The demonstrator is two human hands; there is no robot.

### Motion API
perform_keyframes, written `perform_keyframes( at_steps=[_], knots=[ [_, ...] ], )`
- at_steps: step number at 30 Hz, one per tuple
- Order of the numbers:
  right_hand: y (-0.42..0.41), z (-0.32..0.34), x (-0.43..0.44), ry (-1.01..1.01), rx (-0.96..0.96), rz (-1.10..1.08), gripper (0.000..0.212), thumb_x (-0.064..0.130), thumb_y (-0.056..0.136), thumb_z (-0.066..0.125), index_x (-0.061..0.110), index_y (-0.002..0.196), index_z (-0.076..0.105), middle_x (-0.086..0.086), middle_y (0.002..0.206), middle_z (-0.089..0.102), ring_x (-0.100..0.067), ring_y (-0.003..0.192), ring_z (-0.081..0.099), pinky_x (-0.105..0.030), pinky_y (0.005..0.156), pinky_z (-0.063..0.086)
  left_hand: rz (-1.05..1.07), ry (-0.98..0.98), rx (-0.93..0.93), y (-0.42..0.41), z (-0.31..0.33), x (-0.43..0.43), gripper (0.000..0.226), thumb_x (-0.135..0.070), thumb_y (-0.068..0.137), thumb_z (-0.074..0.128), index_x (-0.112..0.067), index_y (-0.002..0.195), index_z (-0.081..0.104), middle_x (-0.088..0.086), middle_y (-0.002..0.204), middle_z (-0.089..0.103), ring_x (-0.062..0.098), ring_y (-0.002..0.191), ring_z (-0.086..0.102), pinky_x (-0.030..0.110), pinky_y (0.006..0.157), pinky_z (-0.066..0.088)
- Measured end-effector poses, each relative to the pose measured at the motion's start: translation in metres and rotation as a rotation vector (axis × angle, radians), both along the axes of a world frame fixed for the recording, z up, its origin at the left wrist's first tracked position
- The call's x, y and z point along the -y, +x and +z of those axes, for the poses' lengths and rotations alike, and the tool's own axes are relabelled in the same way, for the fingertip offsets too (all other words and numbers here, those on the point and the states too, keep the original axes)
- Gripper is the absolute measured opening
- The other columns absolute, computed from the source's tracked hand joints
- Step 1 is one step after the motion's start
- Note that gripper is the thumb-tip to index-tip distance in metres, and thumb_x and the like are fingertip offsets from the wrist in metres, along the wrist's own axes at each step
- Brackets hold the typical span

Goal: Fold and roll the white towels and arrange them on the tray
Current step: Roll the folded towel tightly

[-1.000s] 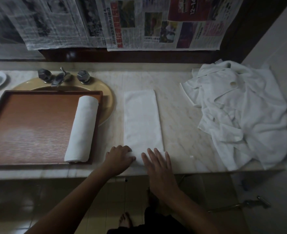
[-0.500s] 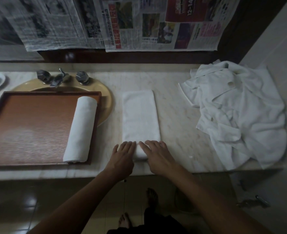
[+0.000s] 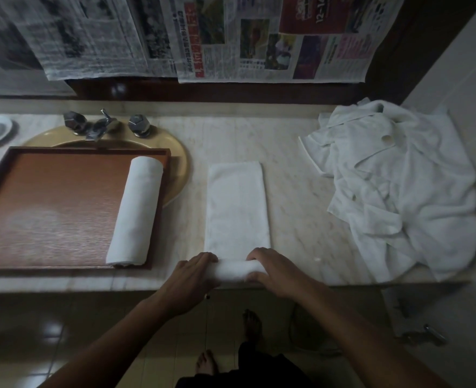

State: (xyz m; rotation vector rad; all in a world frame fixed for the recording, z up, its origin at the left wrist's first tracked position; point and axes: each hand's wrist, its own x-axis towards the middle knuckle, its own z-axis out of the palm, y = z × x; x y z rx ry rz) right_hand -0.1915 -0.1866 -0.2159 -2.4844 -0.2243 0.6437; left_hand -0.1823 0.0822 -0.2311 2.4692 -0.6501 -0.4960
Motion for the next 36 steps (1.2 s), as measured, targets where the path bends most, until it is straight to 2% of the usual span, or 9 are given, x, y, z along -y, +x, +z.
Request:
perform_keyframes(
  at_steps=[3,6,11,15,17,20,24,30,36],
  knots=[
    [0.006,0.000,0.002,0.038,0.036,-0.034,0.036,0.049,0.097,0.060,0.027,0.126,0.062,0.006,0.127,0.052,-0.015,0.117,0.048,-0.037,0.101,0.043,0.083,-0.075,-0.052,0.008,0.000,0.003,0.052,-0.065,0.089,0.049,-0.029,0.126,0.054,-0.015,0.121,0.055,0.007,0.099,0.054,0.041,0.086,0.049],
    [0.006,0.000,-0.004,-0.074,0.108,-0.093,0.041,0.047,0.102,0.053,0.027,0.136,0.062,0.005,0.136,0.052,-0.017,0.125,0.044,-0.036,0.106,0.036,0.151,-0.058,-0.093,0.019,0.001,0.008,0.065,-0.070,0.082,0.045,-0.025,0.126,0.060,-0.014,0.119,0.054,0.012,0.108,0.052,0.045,0.094,0.046],
    [-0.029,-0.014,-0.028,-0.187,0.600,-0.056,0.039,0.029,0.098,0.060,0.017,0.134,0.064,-0.010,0.135,0.061,-0.032,0.124,0.055,-0.050,0.104,0.048,0.203,0.022,-0.220,0.035,0.012,0.016,0.080,-0.071,0.074,0.041,-0.020,0.132,0.061,-0.003,0.130,0.055,0.021,0.120,0.048,0.045,0.103,0.042],
    [-0.048,-0.026,-0.037,-0.307,0.490,0.002,0.070,0.020,0.097,0.058,0.019,0.161,0.028,-0.013,0.167,0.026,-0.035,0.156,0.019,-0.060,0.123,0.019,0.234,0.073,-0.226,0.039,0.011,0.021,0.067,-0.066,0.084,0.049,-0.021,0.132,0.060,-0.001,0.131,0.053,0.023,0.123,0.049,0.044,0.102,0.044],
    [-0.043,-0.027,-0.034,-0.335,0.459,0.023,0.086,0.011,0.091,0.059,0.019,0.164,0.015,-0.012,0.171,0.014,-0.035,0.158,0.005,-0.061,0.125,0.011,0.258,0.112,0.013,0.029,0.008,0.026,0.052,-0.053,0.096,0.055,-0.022,0.138,0.054,0.000,0.137,0.050,0.023,0.126,0.047,0.043,0.103,0.042],
    [-0.030,-0.025,-0.031,-0.347,0.449,0.043,0.095,0.009,0.086,0.062,0.018,0.165,0.009,-0.012,0.172,0.010,-0.036,0.158,0.000,-0.062,0.125,0.009,0.168,0.125,0.308,0.006,0.007,0.036,0.061,-0.050,0.099,0.052,-0.020,0.151,0.042,0.005,0.154,0.042,0.026,0.142,0.039,0.047,0.113,0.035],
    [-0.009,-0.020,-0.026,-0.368,0.439,0.106,0.090,0.018,0.089,0.063,0.018,0.164,0.014,-0.011,0.170,0.019,-0.035,0.158,0.010,-0.060,0.126,0.008,-0.027,0.337,0.320,0.000,-0.013,0.042,0.087,-0.036,0.092,0.062,-0.014,0.163,0.017,0.009,0.171,0.012,0.028,0.159,0.005,0.055,0.126,0.017],
    [0.024,-0.009,-0.017,-0.367,0.367,0.190,0.089,0.015,0.087,0.062,0.021,0.163,0.016,-0.005,0.155,0.039,-0.028,0.140,0.038,-0.049,0.122,0.024,-0.007,0.301,0.209,0.036,-0.011,0.043,0.083,-0.023,0.080,0.074,-0.014,0.153,0.036,0.007,0.154,0.043,0.030,0.141,0.041,0.051,0.107,0.047],
    [0.023,0.006,-0.010,-0.238,0.203,0.190,0.079,0.028,0.092,0.068,0.026,0.158,0.026,-0.003,0.147,0.045,-0.026,0.130,0.045,-0.040,0.109,0.038,-0.110,0.263,0.164,0.035,0.003,0.029,0.067,-0.043,0.091,0.059,-0.024,0.150,0.034,-0.002,0.145,0.046,0.021,0.127,0.047,0.043,0.101,0.046]
  ],
)
